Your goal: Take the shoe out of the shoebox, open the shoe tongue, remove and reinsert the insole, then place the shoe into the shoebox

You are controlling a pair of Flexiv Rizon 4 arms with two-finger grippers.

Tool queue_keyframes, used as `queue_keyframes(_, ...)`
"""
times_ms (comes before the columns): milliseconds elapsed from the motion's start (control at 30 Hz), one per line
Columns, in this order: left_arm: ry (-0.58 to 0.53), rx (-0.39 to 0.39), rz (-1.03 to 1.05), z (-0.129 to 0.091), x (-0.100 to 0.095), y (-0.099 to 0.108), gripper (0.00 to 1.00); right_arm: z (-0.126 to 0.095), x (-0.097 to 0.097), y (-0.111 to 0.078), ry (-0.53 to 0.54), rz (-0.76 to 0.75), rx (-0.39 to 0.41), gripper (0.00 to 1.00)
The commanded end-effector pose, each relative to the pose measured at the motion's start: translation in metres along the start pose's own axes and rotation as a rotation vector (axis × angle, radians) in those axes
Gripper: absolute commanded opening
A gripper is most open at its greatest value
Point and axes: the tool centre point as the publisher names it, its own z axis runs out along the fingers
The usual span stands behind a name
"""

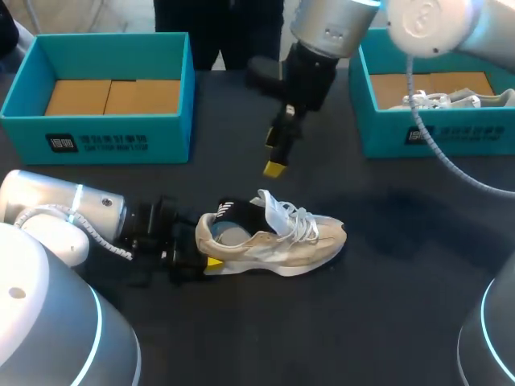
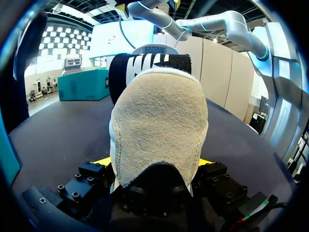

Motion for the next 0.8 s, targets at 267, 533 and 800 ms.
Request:
queue_keyframes(267,-0.001,-0.003,0.0,0.001,0.0,0.003,0.0,0.031,-0.015,0.034,0.132,-0.007,0.018,1.0)
queue_keyframes(533,-0.001,-0.003,0.0,0.001,0.0,0.003,0.0,0.04,-0.019,0.041,0.261,-0.005,0.027,1.0)
queue_keyframes(800,-0.001,-0.003,0.0,0.001,0.0,0.003,0.0,0.053,-0.025,0.043,0.403,0.024,0.036,1.0)
